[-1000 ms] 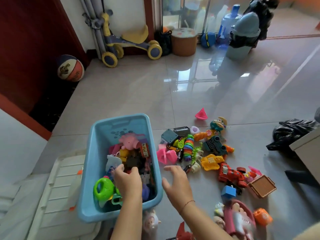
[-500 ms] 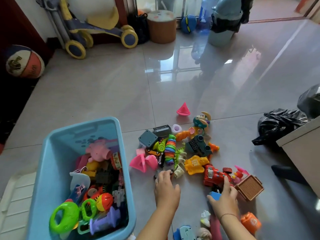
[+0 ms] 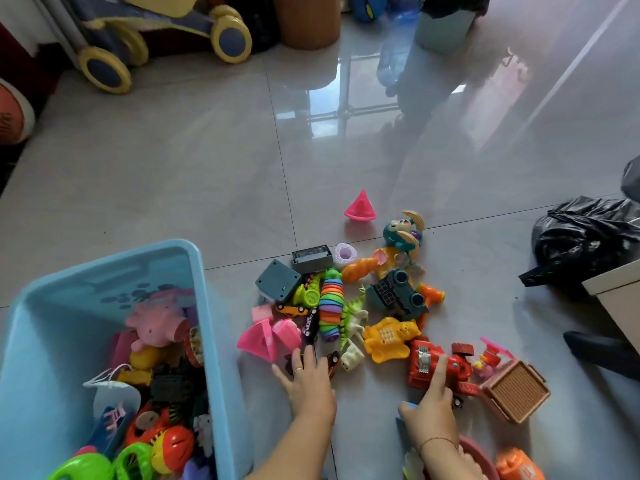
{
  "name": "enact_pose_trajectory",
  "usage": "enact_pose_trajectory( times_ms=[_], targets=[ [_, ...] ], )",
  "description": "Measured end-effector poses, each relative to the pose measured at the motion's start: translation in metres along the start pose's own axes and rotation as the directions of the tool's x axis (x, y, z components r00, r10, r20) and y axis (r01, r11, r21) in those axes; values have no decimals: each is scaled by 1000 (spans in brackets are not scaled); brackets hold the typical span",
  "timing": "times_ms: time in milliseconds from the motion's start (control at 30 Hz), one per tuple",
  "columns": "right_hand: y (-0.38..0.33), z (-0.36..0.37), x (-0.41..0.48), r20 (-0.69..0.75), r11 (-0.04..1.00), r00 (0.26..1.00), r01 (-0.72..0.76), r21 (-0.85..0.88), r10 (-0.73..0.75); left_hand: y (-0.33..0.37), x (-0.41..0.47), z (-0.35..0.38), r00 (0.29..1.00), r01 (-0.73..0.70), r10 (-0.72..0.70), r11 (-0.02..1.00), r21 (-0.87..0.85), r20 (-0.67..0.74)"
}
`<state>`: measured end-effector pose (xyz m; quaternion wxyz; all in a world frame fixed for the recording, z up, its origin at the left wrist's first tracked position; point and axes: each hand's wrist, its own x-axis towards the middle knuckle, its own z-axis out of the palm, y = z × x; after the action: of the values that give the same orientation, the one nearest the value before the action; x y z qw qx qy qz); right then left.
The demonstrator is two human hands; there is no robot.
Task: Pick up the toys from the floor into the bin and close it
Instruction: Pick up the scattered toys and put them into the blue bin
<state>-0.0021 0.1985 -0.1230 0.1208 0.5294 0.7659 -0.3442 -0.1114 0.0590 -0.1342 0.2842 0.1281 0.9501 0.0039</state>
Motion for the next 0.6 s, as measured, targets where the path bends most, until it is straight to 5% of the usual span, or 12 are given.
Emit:
enact_pose_trajectory(
  times_ms=[300,433,600],
  targets=[
    [1,6,-17,-30,984,998,-45,171,51,-39,-13,20,987,155,-164,944,-292,-5],
    [-7,10,-40,-123,937,988,-42,348,90,-34,-29,13,937,319,-340,741,-591,80],
    [-41,4,-71,-118,840,988,-18,542,97,-10,-65,-54,966,-21,-210,527,-850,-154]
  ],
)
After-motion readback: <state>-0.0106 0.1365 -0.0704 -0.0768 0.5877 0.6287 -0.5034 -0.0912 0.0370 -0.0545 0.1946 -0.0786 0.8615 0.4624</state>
